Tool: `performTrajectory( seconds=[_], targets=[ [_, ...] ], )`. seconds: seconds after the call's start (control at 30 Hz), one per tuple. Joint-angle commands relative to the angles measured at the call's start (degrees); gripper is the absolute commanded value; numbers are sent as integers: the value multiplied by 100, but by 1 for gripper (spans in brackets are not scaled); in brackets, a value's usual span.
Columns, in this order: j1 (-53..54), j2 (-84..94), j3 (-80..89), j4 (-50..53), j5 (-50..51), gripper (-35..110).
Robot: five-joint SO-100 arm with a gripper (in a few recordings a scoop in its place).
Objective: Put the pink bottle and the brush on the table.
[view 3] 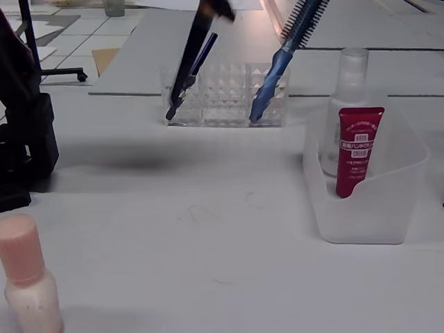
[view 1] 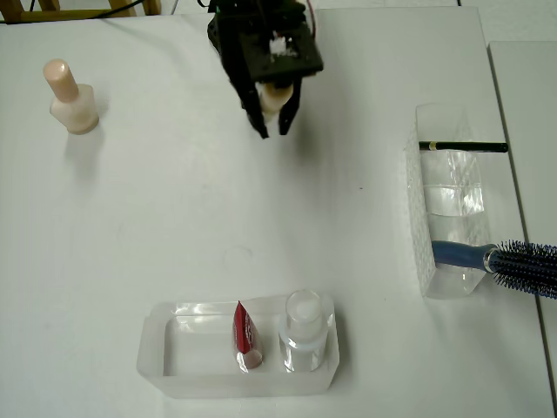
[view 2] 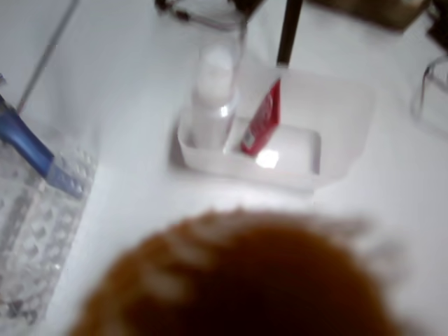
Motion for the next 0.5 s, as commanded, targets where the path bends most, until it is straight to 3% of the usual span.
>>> performTrajectory(
  seconds=[0.0, 0.47],
  targets=[
    [299, 519, 325, 387, -149, 0],
    [1811, 914, 1714, 1107, -1336, 0]
  ],
)
